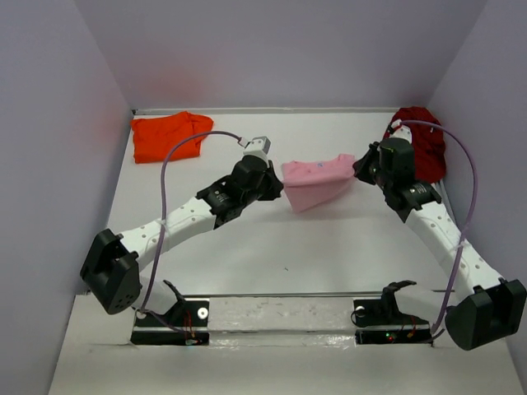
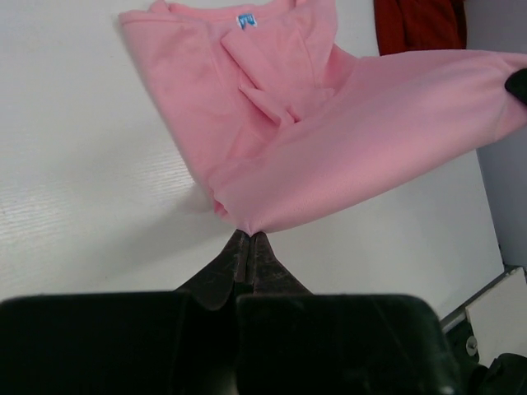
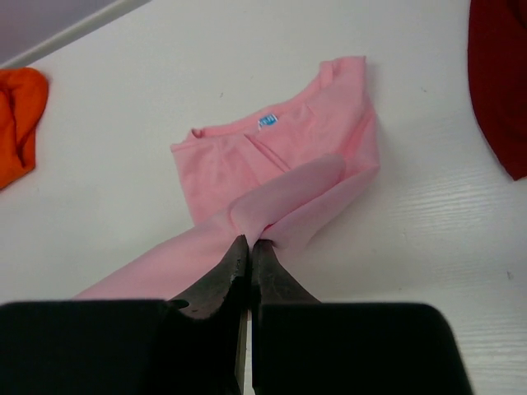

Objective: Fold and stack the t-shirts
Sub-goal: Fold the tshirt

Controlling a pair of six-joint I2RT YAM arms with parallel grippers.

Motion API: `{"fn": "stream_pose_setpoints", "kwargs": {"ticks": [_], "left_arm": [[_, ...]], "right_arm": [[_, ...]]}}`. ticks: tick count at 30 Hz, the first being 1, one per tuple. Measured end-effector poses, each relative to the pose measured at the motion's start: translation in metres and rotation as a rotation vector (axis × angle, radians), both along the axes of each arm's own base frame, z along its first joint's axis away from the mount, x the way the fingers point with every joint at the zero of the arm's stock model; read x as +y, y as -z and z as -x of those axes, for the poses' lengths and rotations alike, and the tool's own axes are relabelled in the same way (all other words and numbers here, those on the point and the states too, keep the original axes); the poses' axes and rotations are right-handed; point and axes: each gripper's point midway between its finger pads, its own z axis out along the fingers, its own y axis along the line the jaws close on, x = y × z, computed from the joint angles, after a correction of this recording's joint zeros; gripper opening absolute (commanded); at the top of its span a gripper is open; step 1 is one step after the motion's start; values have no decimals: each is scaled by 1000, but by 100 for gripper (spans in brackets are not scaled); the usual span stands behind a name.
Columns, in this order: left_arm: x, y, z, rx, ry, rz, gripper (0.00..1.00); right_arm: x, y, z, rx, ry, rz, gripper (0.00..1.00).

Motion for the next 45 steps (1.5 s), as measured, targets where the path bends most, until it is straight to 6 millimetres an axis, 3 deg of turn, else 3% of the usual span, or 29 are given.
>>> {"fn": "stream_pose_setpoints", "kwargs": {"ticks": [4,10,17,23,30,35,36,37,39,40,43,45], "left_arm": [[1,-7,4,-8,-13,16,0],[4,-5,-2,-5,-39,-9,0],[-9,8,-39,2,-52,-65,0],[-16,35,-84,41,-42,-111,0],[-33,45,-126,46,13,-99,0],[-42,59,-151,56,38,-93,0],[-42,62,-155,58,38,-97,0],[-42,66,-157,63,39,-102,6],[-41,72,-161,68,44,-112,26],[-42,73,-162,69,47,-116,45],[-41,74,-163,64,49,-121,57],[-39,72,-164,46,45,-114,59]], "right_arm": [[-2,-12,9,-28,1,-11,0],[3,18,-9,69,1,23,0],[-3,56,-40,165,70,101,0],[-16,64,-46,176,145,148,0],[-35,60,-48,130,242,190,0],[-39,85,-65,158,283,232,0],[-38,93,-71,169,286,241,9],[-37,100,-76,181,291,252,33],[-36,111,-90,191,294,275,77],[-35,117,-101,193,296,288,88],[-32,123,-123,170,288,315,98],[-31,123,-131,155,281,321,98]]}}
